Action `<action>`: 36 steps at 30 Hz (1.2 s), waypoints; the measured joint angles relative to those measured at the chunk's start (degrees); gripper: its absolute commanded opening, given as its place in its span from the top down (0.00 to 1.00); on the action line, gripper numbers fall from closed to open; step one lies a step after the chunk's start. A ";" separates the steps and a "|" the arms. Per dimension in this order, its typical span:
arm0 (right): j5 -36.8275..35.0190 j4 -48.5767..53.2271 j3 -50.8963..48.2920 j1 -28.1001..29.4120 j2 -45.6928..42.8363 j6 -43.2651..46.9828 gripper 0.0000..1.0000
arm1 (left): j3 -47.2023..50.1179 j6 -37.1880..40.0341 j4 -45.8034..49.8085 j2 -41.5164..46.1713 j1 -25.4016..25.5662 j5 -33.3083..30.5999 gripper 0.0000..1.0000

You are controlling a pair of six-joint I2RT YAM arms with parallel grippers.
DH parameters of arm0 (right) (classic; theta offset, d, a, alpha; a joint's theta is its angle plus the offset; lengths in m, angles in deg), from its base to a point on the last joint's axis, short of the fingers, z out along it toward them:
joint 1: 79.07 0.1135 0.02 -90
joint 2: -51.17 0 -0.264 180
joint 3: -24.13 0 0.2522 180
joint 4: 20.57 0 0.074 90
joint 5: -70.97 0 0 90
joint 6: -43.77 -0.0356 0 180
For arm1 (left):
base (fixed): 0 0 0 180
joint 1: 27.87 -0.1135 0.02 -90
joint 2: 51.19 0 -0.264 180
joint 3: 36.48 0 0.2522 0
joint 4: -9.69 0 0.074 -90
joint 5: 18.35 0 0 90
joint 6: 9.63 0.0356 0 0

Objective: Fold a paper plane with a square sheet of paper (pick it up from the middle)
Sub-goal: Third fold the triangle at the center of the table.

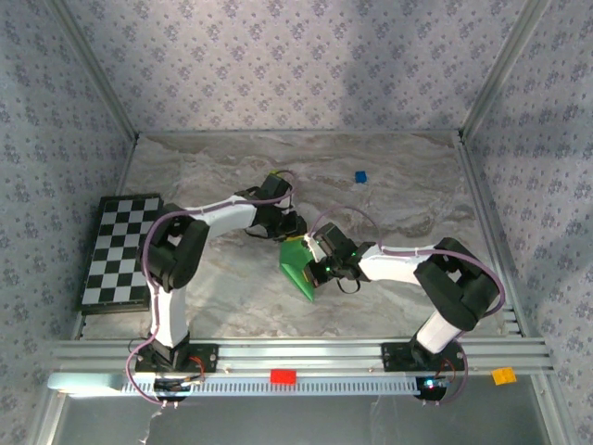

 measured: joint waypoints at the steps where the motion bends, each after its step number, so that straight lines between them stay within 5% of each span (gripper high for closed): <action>1: 0.04 -0.15 0.00 0.00 0.04 -0.04 1.00 | 0.35 -0.09 0.09 0.98 -0.11 -0.59 0.70; 12: 0.28 -0.85 0.00 -0.11 0.31 -0.76 1.00 | 20.70 -7.43 -8.74 22.03 -2.91 -0.59 1.00; 22: 0.26 -1.68 -0.11 -0.11 0.52 -2.69 1.00 | 37.83 -18.21 -25.73 29.24 2.14 2.32 1.00; 36: 0.20 -2.51 -0.39 -0.09 0.63 -3.65 1.00 | 41.18 -25.51 -37.90 23.02 6.10 2.51 1.00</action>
